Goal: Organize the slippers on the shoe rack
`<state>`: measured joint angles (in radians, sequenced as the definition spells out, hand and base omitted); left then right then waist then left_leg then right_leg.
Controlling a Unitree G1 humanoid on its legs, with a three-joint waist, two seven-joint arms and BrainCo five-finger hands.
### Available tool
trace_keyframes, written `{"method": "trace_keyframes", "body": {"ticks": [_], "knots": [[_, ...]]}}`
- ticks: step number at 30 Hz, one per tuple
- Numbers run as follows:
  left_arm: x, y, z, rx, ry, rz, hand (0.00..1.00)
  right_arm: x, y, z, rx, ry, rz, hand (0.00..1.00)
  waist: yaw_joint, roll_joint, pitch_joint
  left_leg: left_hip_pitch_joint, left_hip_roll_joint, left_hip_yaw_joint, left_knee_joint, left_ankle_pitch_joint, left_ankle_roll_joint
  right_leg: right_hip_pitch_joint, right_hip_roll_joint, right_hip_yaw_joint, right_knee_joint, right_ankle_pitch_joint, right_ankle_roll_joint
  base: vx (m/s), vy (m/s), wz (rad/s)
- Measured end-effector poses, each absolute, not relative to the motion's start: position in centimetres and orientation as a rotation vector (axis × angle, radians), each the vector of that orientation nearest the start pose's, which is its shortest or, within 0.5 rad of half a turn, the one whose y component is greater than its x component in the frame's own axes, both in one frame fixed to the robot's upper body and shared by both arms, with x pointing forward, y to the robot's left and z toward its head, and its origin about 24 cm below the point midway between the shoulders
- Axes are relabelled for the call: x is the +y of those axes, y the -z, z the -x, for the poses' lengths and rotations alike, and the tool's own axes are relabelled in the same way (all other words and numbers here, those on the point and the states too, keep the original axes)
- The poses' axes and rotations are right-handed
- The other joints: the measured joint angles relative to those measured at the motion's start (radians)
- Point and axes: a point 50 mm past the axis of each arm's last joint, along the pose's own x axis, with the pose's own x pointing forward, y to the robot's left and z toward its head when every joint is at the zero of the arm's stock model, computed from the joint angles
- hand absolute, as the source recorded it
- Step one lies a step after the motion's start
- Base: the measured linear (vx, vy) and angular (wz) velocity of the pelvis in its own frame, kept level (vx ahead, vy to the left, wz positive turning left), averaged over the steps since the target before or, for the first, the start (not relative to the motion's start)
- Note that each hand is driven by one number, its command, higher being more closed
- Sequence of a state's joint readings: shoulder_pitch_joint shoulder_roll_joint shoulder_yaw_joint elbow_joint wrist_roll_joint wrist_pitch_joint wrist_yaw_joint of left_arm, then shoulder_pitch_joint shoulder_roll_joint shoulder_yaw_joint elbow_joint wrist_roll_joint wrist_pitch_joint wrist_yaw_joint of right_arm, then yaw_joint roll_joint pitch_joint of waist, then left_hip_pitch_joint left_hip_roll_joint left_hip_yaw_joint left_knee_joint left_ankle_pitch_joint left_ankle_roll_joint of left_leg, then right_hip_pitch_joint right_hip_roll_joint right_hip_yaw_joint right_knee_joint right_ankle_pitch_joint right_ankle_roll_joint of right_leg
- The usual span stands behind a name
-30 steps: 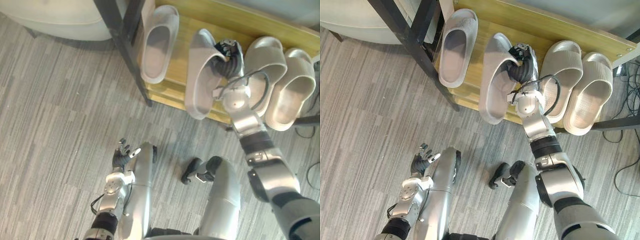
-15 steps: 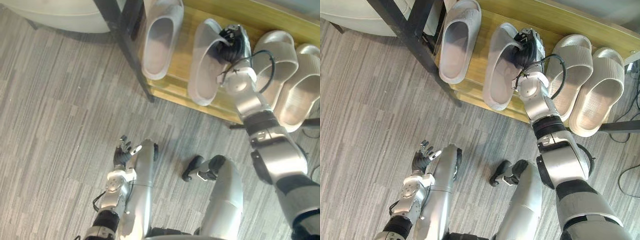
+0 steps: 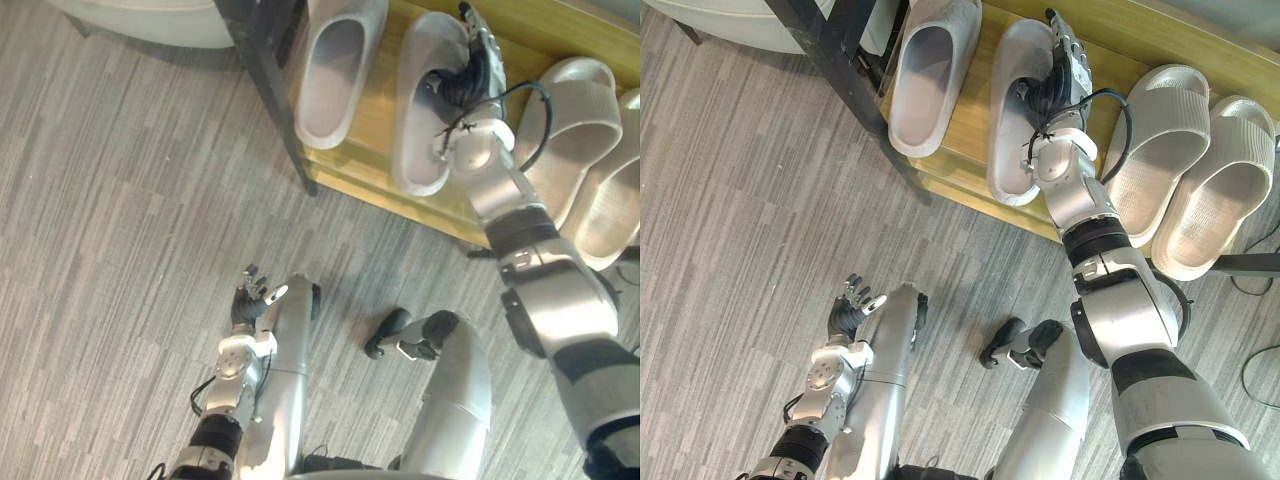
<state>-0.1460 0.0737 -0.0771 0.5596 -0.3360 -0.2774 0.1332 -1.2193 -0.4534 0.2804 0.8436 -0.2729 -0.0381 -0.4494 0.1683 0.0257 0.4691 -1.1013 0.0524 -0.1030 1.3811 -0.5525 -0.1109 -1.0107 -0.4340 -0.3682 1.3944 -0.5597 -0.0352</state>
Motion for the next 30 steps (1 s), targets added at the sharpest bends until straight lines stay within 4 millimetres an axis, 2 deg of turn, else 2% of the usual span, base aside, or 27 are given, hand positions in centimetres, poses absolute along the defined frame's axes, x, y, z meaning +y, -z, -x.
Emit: {"method": "trace_keyframes", "body": {"ticks": [6, 9, 13, 15, 22, 30], "knots": [[16.0, 2.6, -26.4, 0.172, -0.156, 0.209, 0.00, -16.3, -30.0, -40.1, -0.642, 0.396, 0.744, 0.00, -0.004, 0.000, 0.000, 0.005, 0.003, 0.004, 0.000, 0.000, 0.000, 0.000, 0.002, 0.004, 0.000, 0.000, -0.001, 0.01, -0.011, -0.01], [16.1, 2.9, -26.3, 0.189, -0.172, 0.204, 0.00, -15.6, -31.1, -39.2, -0.722, 0.381, 0.705, 0.00, -0.004, 0.000, 0.000, 0.024, 0.008, 0.012, -0.003, 0.000, 0.000, 0.013, 0.005, 0.011, -0.001, 0.001, -0.001, 0.02, -0.030, -0.05], [16.2, 3.1, -26.2, 0.198, -0.175, 0.201, 0.00, -15.4, -31.6, -38.2, -0.778, 0.371, 0.632, 0.00, -0.004, 0.000, 0.000, 0.037, 0.015, 0.017, -0.008, 0.000, 0.000, 0.022, 0.015, 0.016, -0.007, 0.001, -0.002, 0.01, -0.037, -0.06], [16.3, 3.1, -26.2, 0.201, -0.176, 0.197, 0.00, -15.3, -31.2, -37.3, -0.813, 0.359, 0.567, 0.00, -0.005, 0.000, 0.000, 0.040, 0.024, 0.020, -0.012, 0.000, 0.000, 0.022, 0.021, 0.016, -0.011, 0.003, -0.005, 0.02, -0.043, -0.06], [16.9, 3.6, -26.0, 0.230, -0.196, 0.192, 0.00, -15.2, -28.9, -36.4, -0.802, 0.341, 0.458, 0.00, -0.012, -0.001, -0.002, 0.074, 0.045, 0.037, -0.036, 0.002, -0.003, 0.038, 0.037, 0.022, -0.030, 0.007, -0.012, 0.03, -0.044, -0.08], [17.2, 3.6, -25.9, 0.232, -0.206, 0.187, 0.00, -14.7, -27.8, -36.9, -0.756, 0.334, 0.427, 0.00, -0.013, -0.001, -0.003, 0.078, 0.073, 0.036, -0.050, 0.006, -0.013, 0.038, 0.069, 0.015, -0.055, 0.017, -0.029, 0.03, -0.048, -0.08]]}}
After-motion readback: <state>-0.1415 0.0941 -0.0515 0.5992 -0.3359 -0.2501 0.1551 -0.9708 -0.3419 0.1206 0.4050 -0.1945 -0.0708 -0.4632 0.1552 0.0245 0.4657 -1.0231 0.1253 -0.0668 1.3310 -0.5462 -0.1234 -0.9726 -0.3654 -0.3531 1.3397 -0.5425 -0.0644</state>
